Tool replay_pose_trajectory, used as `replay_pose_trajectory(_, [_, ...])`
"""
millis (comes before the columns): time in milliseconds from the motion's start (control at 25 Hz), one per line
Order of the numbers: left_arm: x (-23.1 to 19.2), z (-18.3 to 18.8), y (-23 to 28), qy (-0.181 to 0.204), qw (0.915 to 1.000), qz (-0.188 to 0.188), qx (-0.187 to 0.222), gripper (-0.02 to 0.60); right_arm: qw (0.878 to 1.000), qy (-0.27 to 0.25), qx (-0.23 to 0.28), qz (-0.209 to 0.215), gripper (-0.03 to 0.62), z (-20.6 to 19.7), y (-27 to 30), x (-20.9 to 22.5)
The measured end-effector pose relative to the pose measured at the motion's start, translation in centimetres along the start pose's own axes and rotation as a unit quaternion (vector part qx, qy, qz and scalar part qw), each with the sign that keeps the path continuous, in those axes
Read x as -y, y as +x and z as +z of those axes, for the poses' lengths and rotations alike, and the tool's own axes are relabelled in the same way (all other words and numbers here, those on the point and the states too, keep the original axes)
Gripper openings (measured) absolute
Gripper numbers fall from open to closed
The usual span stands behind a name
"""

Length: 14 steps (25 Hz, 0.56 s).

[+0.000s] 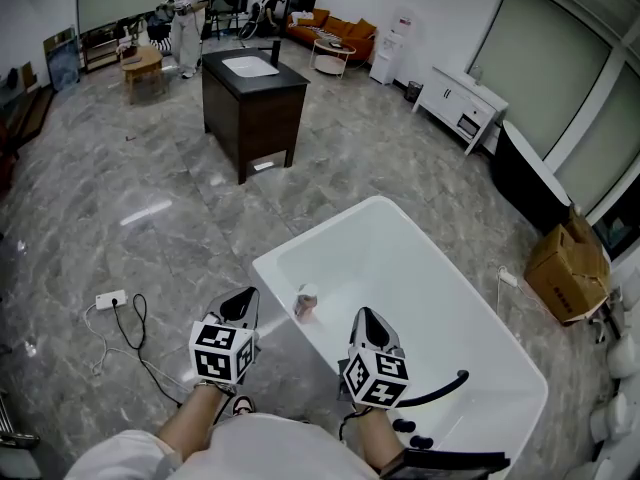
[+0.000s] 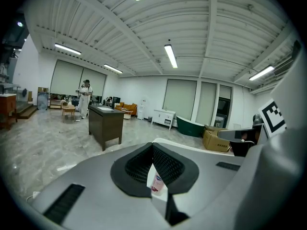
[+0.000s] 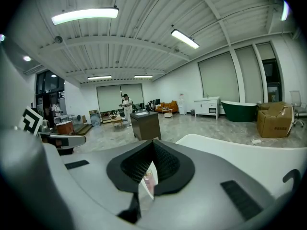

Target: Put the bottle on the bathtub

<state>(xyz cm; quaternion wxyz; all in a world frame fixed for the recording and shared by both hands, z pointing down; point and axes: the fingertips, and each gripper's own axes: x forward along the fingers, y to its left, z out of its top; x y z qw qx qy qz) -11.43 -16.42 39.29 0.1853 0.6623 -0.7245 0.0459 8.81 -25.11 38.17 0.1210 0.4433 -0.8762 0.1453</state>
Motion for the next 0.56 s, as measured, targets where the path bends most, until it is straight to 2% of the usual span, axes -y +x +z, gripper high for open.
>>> replay_pose_trajectory(560, [0.6,-1.4,-0.2,0.002,0.9999,0.0,-0.012,0.016,1.0,0.0,-0.01,-0.002,0.026,-1.3,-0.5,0.3])
